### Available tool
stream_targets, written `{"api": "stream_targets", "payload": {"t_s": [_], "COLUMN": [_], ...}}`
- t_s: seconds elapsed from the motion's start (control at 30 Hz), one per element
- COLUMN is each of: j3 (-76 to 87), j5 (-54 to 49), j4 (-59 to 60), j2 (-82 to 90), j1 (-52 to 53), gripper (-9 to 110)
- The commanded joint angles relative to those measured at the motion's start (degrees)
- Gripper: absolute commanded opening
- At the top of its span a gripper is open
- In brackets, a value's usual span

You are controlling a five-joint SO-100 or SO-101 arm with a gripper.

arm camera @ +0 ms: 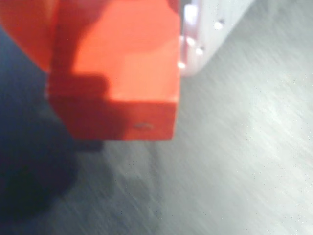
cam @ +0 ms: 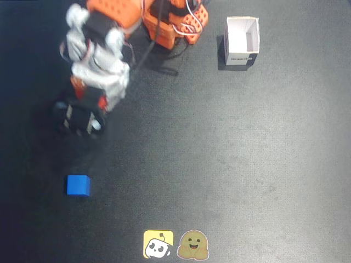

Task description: Put the red cube in the right box and the blue cube in the left box.

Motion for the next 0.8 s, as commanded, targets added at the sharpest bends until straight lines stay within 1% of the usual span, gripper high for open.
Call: {"api": "stream_targets", "payload": {"t_s": [0.0,0.2,0.4,0.77], "j3": [0.53,2.99,4.22,6.24], "j5": [0.0,0.53,-0.09,-2.46], "j4": [1.49,3.16,3.96,6.24], "j2": [5.71,10.81,12.13,14.15], "j1": [1.05,1.93,6.24,21.36], "gripper": [13,13,13,13]}}
